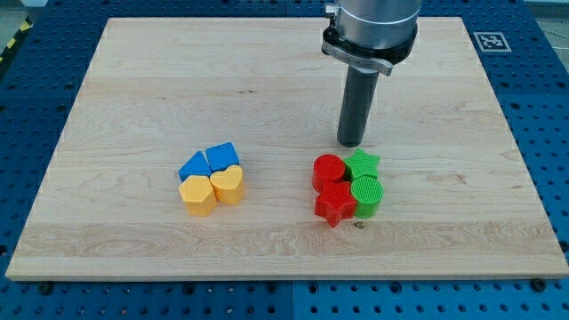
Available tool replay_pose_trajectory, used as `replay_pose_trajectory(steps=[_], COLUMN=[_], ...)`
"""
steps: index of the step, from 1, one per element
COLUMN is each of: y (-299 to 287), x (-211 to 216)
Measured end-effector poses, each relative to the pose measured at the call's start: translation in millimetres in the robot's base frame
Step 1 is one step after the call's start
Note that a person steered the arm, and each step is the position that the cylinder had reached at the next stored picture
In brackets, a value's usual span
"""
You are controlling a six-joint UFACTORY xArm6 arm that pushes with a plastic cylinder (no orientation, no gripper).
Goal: Push the red blocks to the bottom center of the board
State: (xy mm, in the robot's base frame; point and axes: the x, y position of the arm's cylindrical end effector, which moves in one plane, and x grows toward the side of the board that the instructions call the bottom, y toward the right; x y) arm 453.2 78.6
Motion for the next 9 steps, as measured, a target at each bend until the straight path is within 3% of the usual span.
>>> replay_pose_trajectory(steps=[3, 6, 9], y=[-37.8, -37.9, -37.9], x=[38.8, 129.6, 117.0])
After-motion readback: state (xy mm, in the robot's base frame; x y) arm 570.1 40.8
